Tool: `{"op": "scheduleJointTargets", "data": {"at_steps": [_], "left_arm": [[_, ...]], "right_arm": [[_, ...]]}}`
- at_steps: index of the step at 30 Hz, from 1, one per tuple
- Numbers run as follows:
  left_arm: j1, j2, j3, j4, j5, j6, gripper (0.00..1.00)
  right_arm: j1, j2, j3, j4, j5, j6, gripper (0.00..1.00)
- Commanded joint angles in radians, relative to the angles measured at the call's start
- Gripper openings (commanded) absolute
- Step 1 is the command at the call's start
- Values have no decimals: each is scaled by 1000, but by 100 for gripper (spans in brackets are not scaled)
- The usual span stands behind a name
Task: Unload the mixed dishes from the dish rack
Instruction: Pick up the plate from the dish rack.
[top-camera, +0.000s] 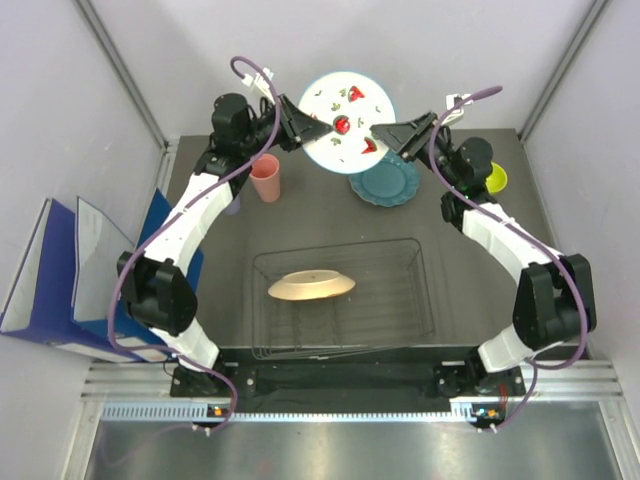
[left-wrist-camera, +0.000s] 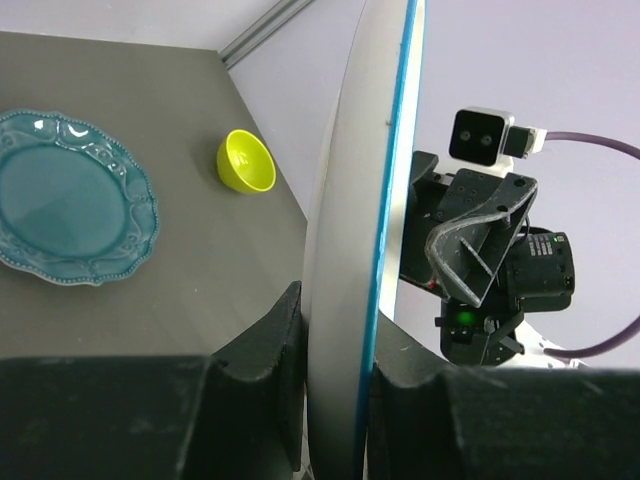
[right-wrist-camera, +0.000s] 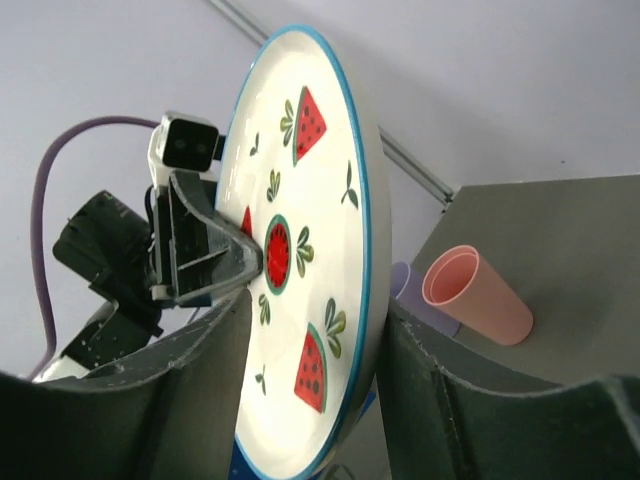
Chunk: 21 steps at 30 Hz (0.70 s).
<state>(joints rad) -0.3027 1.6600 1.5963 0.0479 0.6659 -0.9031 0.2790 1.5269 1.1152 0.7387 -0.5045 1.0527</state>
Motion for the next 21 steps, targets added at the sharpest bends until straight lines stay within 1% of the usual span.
{"op": "scheduleJointTargets", "data": {"at_steps": [1,6,8,12,14,15,16,17,18,21], "left_arm": [[4,-6,5,182,21,-45,0],[4,6,-4,207,23,-62,0],[4,9,-10,211,24,-66,0],[4,11,-18,225,24,-74,0],[4,12,-25,239,31,-80,0],[4,12,-27,240,32,-85,0],[4,11,-30,245,31,-85,0],[4,11,-33,248,31,-86,0],[5,11,-36,253,31,-88,0],[13,9,-52,289,31,-115,0]], "right_arm": [[19,22,41,76,-48,12,49],[25,42,57,54,-65,3,40],[29,49,67,31,-63,-17,39],[34,59,83,-1,-66,-33,29],[34,65,86,-7,-66,-34,27],[34,68,87,-10,-66,-34,18],[35,70,92,-19,-66,-39,12],[35,73,95,-30,-66,-40,2],[35,73,97,-39,-66,-40,0],[37,53,94,-64,-45,-54,0]]}}
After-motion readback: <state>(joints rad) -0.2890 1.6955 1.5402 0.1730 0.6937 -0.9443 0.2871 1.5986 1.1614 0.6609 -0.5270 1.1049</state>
